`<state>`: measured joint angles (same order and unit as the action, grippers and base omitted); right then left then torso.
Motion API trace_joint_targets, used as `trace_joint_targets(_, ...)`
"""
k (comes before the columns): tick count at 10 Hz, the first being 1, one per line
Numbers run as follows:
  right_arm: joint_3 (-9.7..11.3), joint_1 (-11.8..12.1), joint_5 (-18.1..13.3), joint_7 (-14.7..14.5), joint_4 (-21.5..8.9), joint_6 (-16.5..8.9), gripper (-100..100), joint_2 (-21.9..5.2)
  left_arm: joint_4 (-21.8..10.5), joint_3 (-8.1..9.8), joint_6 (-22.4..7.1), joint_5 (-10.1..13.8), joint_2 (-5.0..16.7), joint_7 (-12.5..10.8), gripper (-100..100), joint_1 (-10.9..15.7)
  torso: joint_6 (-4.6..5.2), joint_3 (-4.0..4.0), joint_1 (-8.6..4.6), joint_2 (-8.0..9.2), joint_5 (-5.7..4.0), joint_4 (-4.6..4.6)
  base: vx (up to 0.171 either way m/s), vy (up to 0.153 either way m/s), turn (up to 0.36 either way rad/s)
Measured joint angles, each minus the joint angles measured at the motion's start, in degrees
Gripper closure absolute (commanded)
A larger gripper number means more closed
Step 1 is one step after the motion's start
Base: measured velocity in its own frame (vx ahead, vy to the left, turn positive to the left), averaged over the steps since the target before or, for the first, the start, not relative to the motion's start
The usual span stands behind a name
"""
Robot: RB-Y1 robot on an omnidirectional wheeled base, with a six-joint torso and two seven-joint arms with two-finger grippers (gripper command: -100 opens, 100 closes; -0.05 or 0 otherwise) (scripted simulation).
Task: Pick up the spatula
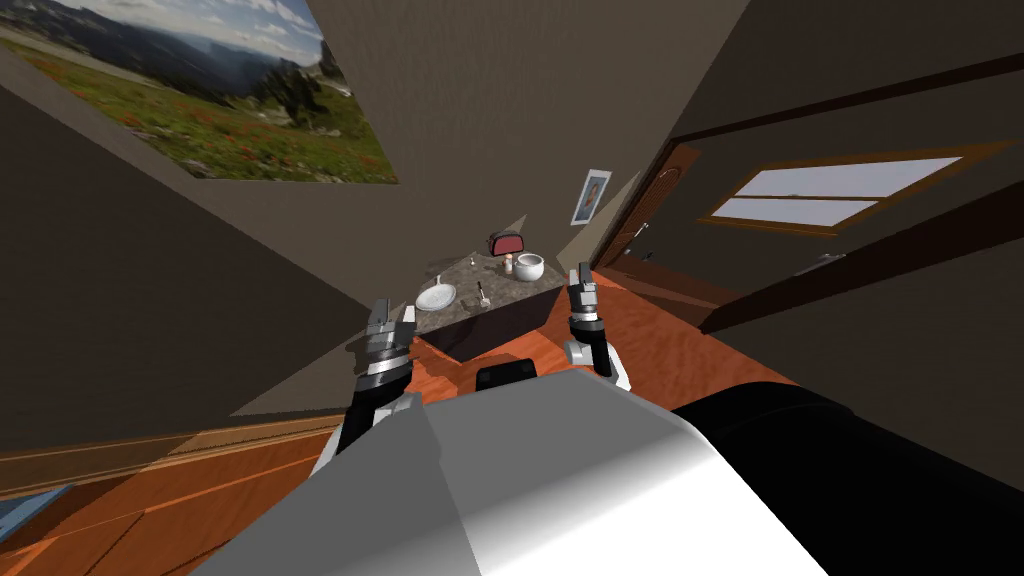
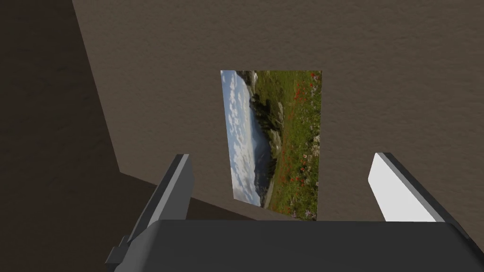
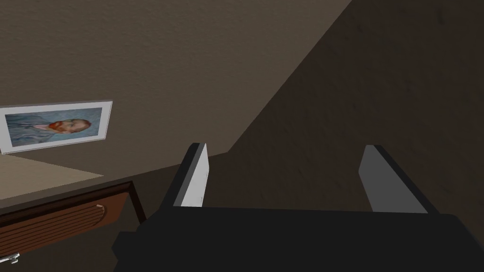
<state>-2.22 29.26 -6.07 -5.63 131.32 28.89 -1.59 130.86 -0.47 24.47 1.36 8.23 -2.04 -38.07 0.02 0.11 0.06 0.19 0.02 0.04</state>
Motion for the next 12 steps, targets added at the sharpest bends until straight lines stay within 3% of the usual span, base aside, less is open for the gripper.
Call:
trace_joint_targets(6,0.00,0.01,0.00,0.00,0.00,0.00,0,0.00,-4.12,-2.19,2.95,2.21,3.79,-0.81,-100,-10.41,-0.01,-0.06,-0.08,-0.10,-0.02,-0.02,-0.020,-0.011,-0.200)
trace_joint_targets(12,-0.01,0.02,0.00,0.00,0.00,0.00,0,0.00,-11.09,-3.89,5.77,5.22,7.53,-1.99,-100,-20.46,-0.05,-0.09,-0.14,-0.17,-0.04,-0.03,-0.002,-0.030,-0.216)
